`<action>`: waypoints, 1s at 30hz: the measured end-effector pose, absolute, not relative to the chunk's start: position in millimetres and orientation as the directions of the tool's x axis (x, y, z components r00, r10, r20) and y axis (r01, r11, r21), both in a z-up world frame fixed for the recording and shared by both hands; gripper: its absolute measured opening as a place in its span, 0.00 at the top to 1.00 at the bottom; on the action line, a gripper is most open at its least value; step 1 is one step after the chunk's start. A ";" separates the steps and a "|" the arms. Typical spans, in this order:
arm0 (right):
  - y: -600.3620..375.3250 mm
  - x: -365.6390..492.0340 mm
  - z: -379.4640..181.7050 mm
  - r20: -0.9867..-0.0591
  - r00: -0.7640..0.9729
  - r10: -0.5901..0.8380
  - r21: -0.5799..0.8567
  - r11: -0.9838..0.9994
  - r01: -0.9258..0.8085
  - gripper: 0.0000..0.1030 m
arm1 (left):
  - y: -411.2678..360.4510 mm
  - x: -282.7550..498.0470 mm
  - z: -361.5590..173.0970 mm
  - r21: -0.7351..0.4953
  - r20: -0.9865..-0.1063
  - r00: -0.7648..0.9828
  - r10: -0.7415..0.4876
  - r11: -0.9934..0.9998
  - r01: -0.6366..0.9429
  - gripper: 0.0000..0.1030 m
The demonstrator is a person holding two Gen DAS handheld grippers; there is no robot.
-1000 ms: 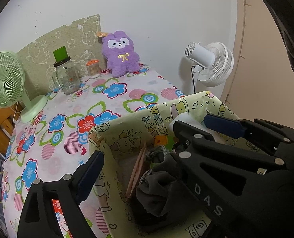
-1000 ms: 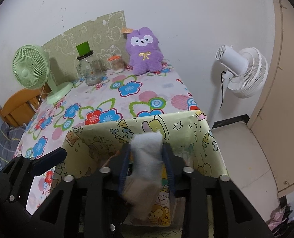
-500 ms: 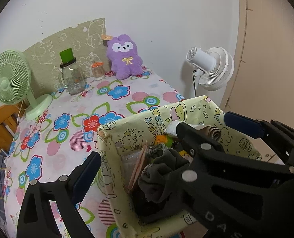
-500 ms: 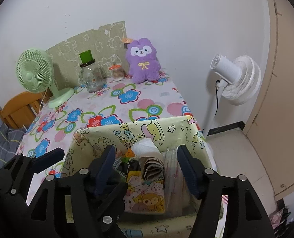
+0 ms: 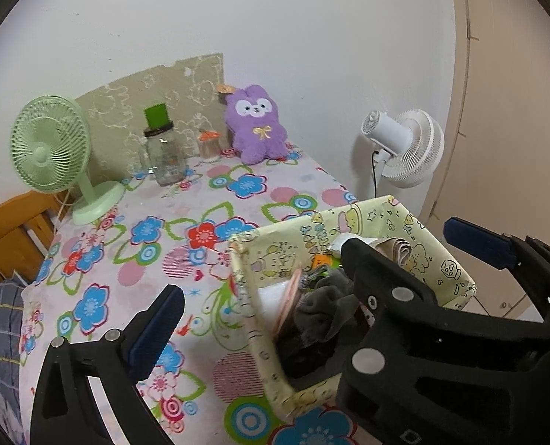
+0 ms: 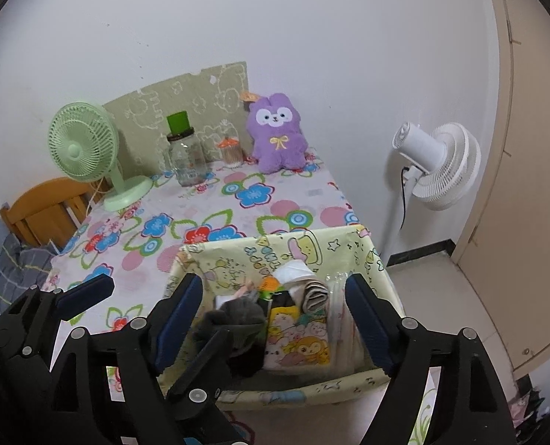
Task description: Organize soft objects
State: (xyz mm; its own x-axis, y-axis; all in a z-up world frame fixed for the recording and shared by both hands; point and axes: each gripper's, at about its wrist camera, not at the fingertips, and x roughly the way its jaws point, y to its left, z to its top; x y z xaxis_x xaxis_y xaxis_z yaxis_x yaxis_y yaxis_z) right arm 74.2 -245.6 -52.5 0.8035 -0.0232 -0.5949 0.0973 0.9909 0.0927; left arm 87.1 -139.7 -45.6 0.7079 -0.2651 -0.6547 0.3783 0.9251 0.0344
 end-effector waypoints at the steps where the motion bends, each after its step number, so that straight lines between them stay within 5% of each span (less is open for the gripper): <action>1: -243.4 72.5 -50.6 -0.591 0.807 -0.022 0.093 0.991 0.095 0.16 | -136.3 84.9 -43.3 0.035 -0.650 0.713 -0.263 0.927 0.373 0.00; 30: -157.3 15.4 3.3 -0.463 0.887 -0.008 0.091 0.994 0.056 0.09 | -4.6 32.8 -2.0 0.004 -0.520 0.837 -0.174 0.979 0.206 0.00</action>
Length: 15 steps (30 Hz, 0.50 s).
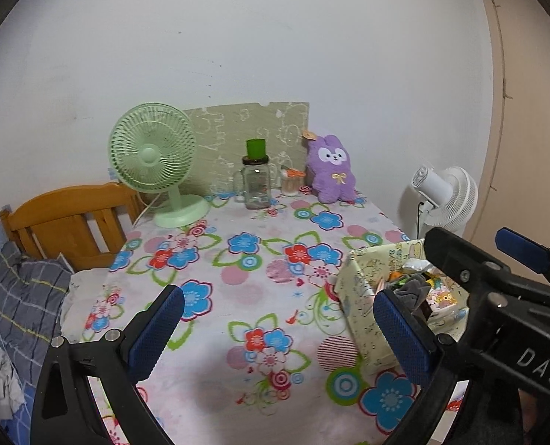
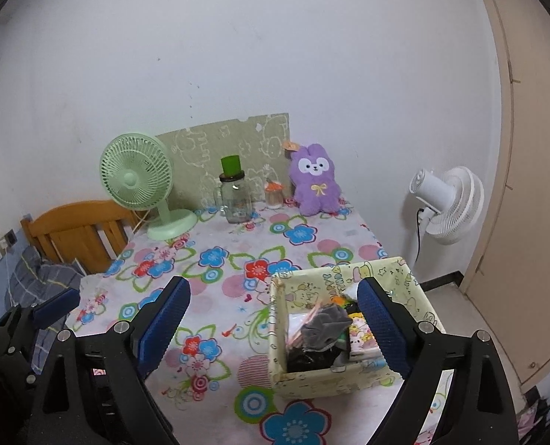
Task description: Organize soft objects
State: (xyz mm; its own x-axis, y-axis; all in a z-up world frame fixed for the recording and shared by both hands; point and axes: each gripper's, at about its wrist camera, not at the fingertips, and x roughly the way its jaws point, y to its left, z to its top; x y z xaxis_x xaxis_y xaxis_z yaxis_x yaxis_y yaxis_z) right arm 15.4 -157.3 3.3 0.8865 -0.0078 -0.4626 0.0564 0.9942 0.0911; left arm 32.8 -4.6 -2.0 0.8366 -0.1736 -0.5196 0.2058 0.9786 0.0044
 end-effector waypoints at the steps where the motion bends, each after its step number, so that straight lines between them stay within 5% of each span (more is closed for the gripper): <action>1: -155.3 13.6 4.1 -0.459 0.888 -0.007 0.092 0.994 0.056 0.09 | -0.9 31.2 -1.4 0.004 -0.515 0.840 -0.171 0.979 0.202 0.00; 15: -139.1 -3.9 11.9 -0.426 0.905 -0.011 0.076 0.996 0.048 0.09 | 27.6 12.6 6.1 -0.024 -0.466 0.873 -0.146 0.988 0.152 0.00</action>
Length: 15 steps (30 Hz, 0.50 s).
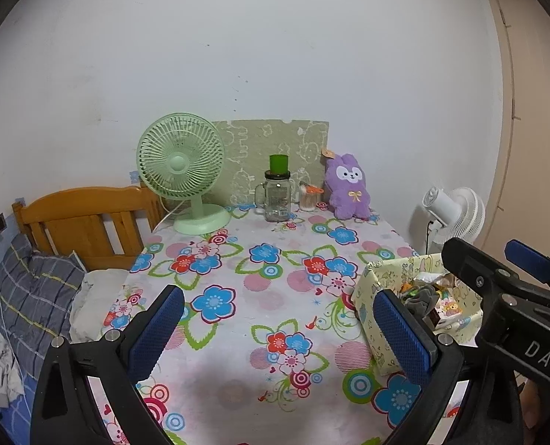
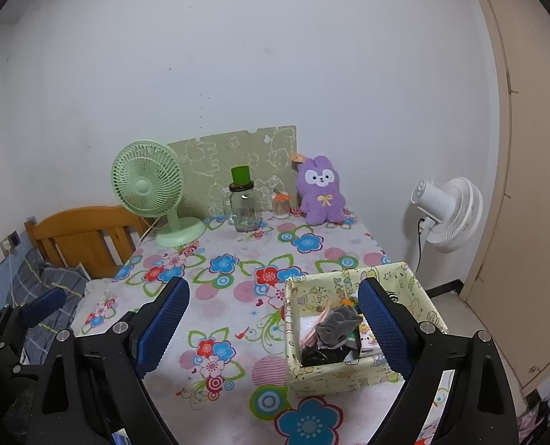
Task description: Organize soft objects
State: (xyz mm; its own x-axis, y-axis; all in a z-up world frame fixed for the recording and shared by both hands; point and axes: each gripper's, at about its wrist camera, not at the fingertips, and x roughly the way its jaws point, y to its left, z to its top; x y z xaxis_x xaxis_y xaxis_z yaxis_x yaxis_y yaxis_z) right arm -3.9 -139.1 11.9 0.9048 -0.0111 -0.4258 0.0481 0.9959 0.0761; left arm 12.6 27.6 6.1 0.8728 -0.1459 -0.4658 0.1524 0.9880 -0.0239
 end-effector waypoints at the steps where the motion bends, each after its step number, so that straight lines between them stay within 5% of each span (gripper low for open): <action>1: -138.9 -4.5 12.0 -0.424 0.906 -0.010 0.076 0.996 0.046 0.08 | 28.7 12.2 7.0 -0.024 -0.464 0.874 -0.143 0.989 0.149 0.00; 15: -139.7 -8.0 16.0 -0.405 0.914 0.015 0.067 0.998 0.014 0.07 | 38.3 4.9 12.5 -0.035 -0.442 0.891 -0.098 0.995 0.093 0.00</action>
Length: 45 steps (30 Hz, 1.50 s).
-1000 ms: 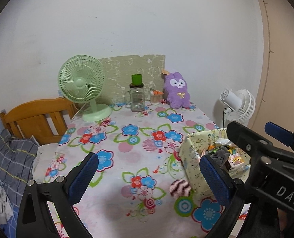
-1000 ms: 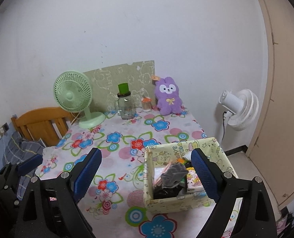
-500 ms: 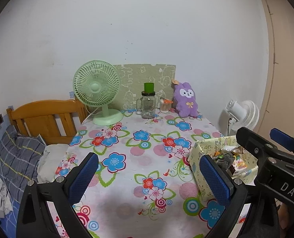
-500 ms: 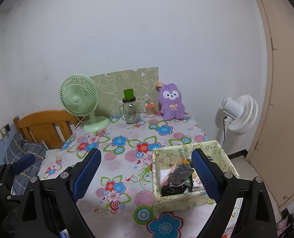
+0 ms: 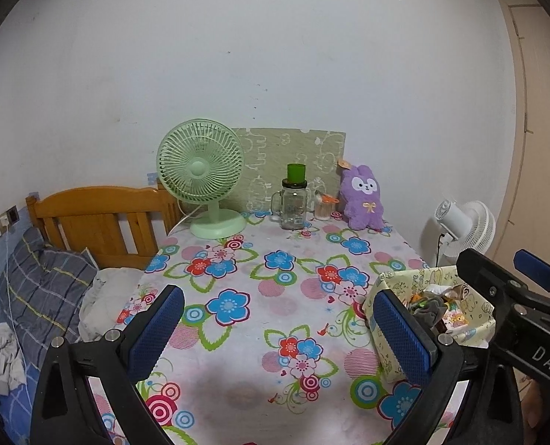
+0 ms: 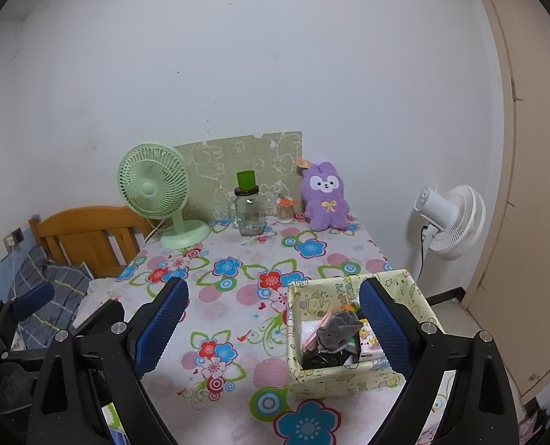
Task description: Organize soft objects
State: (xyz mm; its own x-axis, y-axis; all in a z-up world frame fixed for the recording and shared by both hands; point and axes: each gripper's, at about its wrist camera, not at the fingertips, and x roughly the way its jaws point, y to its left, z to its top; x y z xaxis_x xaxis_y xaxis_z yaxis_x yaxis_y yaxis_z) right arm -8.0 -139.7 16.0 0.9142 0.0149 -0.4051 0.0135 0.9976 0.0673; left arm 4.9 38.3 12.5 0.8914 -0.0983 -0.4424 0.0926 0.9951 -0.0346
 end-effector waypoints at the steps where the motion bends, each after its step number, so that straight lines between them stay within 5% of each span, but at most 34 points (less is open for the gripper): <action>1: -140.0 -8.7 16.3 -0.402 0.916 0.017 0.066 0.998 0.010 0.07 | 38.2 4.4 12.6 -0.032 -0.442 0.892 -0.095 0.995 0.090 0.00; 45: -161.9 -5.3 12.0 -0.377 0.926 -0.026 0.090 0.994 0.065 0.00 | 31.4 13.3 15.4 -0.021 -0.453 0.884 -0.111 0.993 0.114 0.00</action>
